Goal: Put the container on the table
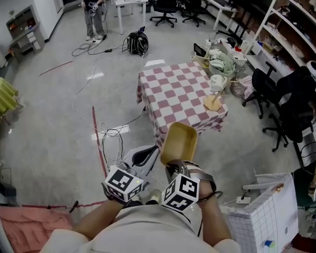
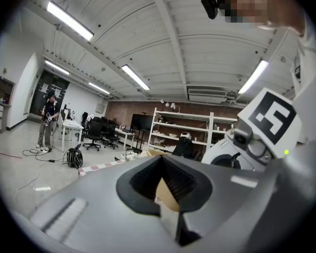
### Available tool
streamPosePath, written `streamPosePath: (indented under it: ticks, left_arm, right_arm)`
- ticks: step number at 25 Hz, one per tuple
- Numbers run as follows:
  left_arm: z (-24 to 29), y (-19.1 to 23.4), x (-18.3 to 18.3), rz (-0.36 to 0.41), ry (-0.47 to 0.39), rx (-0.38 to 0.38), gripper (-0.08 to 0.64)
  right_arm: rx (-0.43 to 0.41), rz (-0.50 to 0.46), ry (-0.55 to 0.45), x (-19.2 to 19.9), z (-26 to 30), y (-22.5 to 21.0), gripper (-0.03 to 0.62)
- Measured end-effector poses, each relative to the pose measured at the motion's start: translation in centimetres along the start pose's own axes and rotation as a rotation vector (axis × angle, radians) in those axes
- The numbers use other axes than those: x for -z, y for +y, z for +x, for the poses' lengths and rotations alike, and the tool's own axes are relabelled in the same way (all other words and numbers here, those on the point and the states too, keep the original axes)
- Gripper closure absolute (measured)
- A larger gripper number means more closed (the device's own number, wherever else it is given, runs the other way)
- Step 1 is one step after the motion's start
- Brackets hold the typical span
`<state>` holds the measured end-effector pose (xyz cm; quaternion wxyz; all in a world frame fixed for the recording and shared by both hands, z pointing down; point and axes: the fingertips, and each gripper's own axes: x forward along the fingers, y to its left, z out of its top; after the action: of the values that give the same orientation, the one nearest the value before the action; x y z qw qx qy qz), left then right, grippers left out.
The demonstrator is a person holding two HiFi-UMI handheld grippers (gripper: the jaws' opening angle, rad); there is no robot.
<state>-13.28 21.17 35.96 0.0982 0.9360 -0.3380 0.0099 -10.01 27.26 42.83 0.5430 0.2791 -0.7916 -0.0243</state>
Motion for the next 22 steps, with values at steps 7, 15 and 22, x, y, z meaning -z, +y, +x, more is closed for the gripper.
streamPosePath:
  ticks: [7, 15, 22]
  left_arm:
    - [2.3, 0.9, 0.2, 0.006, 0.003, -0.035, 0.555]
    - [5.3, -1.1, 1.8, 0.002, 0.041, -0.001, 0.555]
    - [9.6, -0.6, 2.7, -0.008, 0.067, 0.05, 0.555]
  right_arm:
    - [0.031, 0.019, -0.008, 2.8, 0.0, -2.6, 0.565]
    - [0.031, 0.013, 0.038, 6.3, 0.5, -3.8, 0.563]
    - [0.033, 0.061, 0.082, 8.7, 2.4, -6.6, 0.563]
